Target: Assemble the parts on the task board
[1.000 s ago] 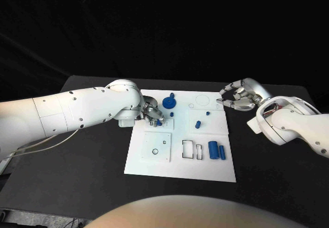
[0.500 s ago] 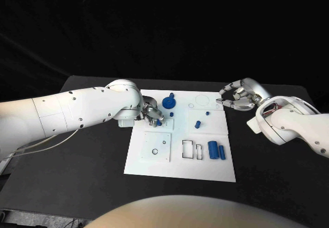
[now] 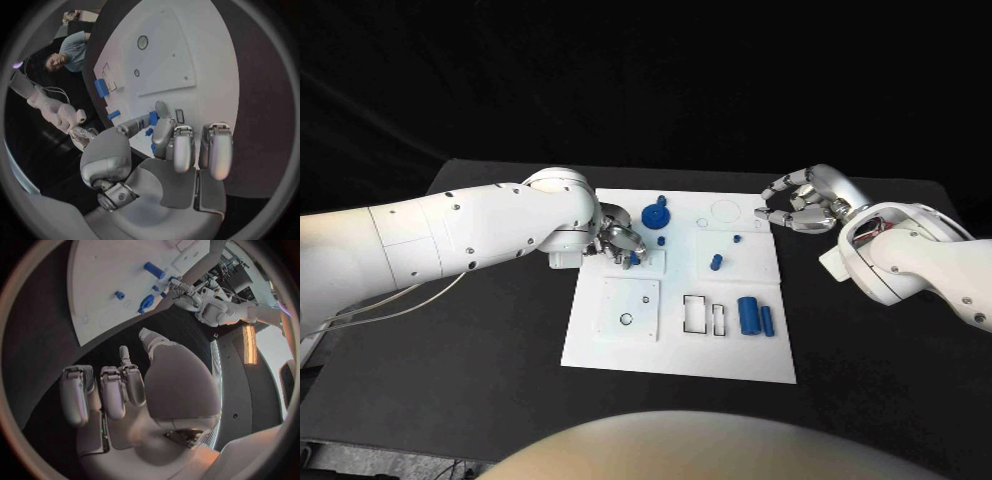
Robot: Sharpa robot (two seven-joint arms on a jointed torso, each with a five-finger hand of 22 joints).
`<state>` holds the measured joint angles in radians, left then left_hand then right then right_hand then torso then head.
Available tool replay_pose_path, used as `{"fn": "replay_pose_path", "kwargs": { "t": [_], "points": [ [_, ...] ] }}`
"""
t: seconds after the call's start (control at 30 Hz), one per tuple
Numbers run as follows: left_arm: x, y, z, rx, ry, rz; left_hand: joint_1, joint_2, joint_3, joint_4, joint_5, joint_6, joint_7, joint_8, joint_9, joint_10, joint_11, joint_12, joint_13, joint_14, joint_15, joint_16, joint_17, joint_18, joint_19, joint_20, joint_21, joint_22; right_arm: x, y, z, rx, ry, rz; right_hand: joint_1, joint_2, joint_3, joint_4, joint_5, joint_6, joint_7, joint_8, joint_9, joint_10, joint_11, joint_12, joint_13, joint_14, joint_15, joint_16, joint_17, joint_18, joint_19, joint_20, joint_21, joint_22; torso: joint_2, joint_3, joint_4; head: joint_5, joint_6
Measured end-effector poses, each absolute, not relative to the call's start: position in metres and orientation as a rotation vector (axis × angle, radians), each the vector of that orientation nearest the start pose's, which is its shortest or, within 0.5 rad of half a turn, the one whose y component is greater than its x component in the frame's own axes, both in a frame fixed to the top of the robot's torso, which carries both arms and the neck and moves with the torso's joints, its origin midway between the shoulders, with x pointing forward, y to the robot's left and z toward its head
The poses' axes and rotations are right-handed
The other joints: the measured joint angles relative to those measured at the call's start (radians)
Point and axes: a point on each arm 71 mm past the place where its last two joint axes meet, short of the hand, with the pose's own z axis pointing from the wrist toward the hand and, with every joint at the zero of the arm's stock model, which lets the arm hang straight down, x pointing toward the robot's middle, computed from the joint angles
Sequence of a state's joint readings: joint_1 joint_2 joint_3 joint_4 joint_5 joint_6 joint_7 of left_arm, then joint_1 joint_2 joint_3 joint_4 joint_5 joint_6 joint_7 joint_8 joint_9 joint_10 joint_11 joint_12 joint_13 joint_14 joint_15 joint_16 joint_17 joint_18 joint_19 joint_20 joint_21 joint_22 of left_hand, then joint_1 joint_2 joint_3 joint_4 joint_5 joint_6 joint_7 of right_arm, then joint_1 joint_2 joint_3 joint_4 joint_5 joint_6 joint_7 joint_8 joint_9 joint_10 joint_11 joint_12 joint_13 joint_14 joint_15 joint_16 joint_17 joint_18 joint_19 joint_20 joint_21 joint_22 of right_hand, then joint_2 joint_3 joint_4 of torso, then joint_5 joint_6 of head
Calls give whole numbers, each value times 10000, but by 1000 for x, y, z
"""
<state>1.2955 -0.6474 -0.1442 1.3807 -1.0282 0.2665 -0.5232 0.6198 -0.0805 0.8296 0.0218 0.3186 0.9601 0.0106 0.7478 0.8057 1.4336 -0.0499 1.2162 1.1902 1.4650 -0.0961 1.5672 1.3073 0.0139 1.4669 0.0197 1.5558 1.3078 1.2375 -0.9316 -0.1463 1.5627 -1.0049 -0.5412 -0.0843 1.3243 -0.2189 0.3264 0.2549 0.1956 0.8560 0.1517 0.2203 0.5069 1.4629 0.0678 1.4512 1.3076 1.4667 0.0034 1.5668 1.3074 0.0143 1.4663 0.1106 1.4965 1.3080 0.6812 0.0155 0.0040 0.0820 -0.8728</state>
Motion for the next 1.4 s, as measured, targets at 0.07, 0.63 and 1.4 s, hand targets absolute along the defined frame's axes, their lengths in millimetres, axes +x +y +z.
{"fn": "replay_pose_path", "kwargs": {
  "t": [0.07,0.63,1.4],
  "points": [
    [495,161,-229,-115,24590,-3842,0,0,84,-84,111,1,1,33,-39,0,0,0,0,0,0,0,0,0,0,0,0,0,475,-248,-196,3669,16406,7255,0,0,-1,1,0,0,0,0,0,0,0,0,0,0,0,0,0,-1,0,0,0,1,0,-1,0,5,0],
    [495,161,-230,-433,24770,-4074,3,613,607,-605,242,14,50,262,-366,72,-1,-1,-3,0,0,0,0,0,0,0,41,-2,475,-248,-198,3662,16480,7253,0,0,-3,3,0,0,0,0,-2,0,0,0,-1,0,0,0,-1,0,0,0,0,-1,8,-3,-3,10,0],
    [500,164,-231,-1249,25203,-4401,-228,844,730,-649,331,75,111,361,-688,234,-20,299,339,0,0,0,0,0,-35,108,86,-3,475,-248,-199,3639,16548,7270,0,0,-3,3,0,0,0,0,4,0,0,0,-2,0,0,0,-1,0,-1,0,0,-4,12,10,-6,-12,0]
  ]
}}
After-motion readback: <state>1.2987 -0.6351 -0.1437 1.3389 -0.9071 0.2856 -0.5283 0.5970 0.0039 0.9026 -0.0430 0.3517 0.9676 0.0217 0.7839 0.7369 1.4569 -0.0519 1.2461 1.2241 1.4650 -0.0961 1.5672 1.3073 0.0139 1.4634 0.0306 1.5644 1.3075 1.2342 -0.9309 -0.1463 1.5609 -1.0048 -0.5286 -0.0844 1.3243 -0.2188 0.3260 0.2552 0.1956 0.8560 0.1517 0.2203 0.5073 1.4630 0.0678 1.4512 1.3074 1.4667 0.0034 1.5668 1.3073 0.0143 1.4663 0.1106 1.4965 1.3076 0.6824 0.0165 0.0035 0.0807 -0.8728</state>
